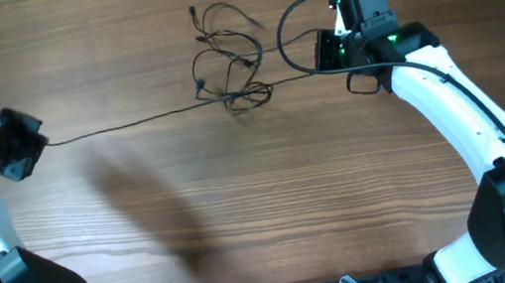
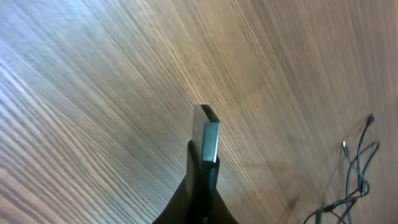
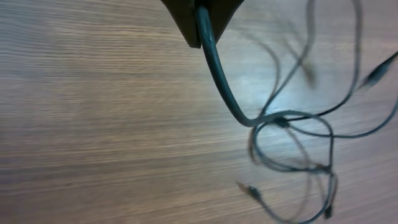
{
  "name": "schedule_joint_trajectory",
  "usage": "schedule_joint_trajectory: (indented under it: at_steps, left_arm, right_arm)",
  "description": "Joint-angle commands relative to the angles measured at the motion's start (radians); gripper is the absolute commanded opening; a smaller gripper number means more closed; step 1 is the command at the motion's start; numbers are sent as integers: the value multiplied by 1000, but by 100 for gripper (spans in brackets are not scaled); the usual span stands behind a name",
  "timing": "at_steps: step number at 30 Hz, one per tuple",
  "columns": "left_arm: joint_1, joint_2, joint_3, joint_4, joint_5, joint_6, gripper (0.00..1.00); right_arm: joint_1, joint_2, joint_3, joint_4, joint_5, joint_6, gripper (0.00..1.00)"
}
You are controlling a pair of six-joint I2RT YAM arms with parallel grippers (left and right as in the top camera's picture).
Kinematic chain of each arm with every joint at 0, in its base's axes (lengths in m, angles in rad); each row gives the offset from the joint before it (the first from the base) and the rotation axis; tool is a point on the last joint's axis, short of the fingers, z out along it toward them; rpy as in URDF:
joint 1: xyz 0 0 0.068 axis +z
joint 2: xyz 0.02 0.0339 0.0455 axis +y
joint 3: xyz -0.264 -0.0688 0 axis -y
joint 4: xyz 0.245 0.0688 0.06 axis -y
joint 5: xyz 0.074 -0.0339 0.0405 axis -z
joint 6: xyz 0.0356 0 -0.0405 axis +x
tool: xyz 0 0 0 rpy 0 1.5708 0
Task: Untangle cables
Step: 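Pull both grippers apart sideways, stretching a cable between them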
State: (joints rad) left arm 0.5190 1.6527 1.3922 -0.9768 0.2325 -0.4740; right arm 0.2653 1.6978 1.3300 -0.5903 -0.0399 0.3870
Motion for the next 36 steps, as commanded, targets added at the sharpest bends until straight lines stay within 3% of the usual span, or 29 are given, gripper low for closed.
schedule_joint_trajectory:
  at_steps: [1, 12, 22, 30, 36]
  left_arm:
    - [71, -4, 13, 3, -51, -6, 4]
    - [134, -3, 12, -1, -177, -49, 4]
    - [134, -3, -21, 23, -303, -118, 4]
    - [187, 0, -48, 65, -298, -164, 4]
    - [275, 23, -48, 68, -142, -162, 4]
  right_arm:
    - [-18, -2, 5, 6, 179, -19, 4]
    - [-56, 25, 3, 56, 307, -17, 4]
    - [-173, 180, 3, 130, 314, 10, 4]
    - [-327, 236, 3, 124, 309, 9, 4]
    - [-394, 236, 3, 114, 130, 5, 4]
